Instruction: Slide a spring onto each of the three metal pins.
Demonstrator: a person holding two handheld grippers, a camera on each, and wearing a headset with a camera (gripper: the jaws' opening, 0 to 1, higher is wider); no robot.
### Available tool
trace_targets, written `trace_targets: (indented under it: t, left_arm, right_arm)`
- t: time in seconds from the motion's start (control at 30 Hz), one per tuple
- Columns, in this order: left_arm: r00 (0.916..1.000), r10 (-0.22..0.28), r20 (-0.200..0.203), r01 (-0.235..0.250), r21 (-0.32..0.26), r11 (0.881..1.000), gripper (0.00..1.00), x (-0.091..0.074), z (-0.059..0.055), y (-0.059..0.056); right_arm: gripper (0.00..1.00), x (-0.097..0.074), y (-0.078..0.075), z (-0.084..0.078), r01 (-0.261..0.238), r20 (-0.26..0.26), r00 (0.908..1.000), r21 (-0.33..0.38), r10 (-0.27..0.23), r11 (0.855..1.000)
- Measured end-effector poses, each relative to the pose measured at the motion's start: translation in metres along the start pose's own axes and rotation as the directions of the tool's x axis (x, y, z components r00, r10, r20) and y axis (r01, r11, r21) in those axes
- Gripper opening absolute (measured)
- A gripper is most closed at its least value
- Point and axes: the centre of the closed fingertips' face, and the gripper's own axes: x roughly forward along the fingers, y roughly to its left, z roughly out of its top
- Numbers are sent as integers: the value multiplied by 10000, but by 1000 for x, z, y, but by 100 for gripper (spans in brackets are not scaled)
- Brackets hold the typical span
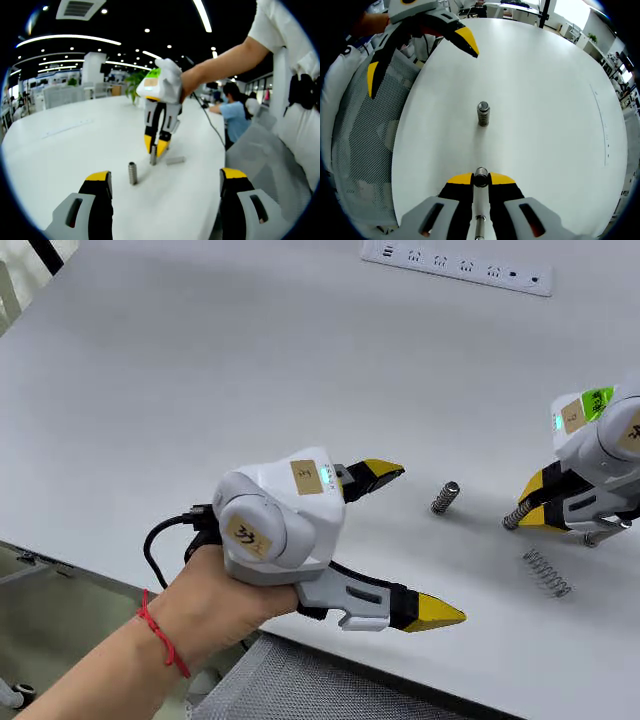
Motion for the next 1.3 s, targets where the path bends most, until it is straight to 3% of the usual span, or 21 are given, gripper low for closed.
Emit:
trace_targets:
  t: [0.53,0.87,1.03,1.3]
  left_arm:
    - [10000,29,-47,-28,131,9999,90,-2,4,2]
    - [9998,99,-156,-94,334,9994,90,-4,7,2]
    - [9996,110,-270,-97,494,9987,90,-7,9,1]
    - [9987,120,-496,-79,812,9967,88,-11,11,-1]
  right_arm:
    - [18,0,-3,-1,65,191,9998,123,-67,9999]
    - [25,-20,2,7,319,763,9965,406,-349,9987]
    - [30,-36,7,12,522,1321,9893,728,-615,9960]
    - [39,-62,18,14,873,2276,9667,1359,-1169,9869]
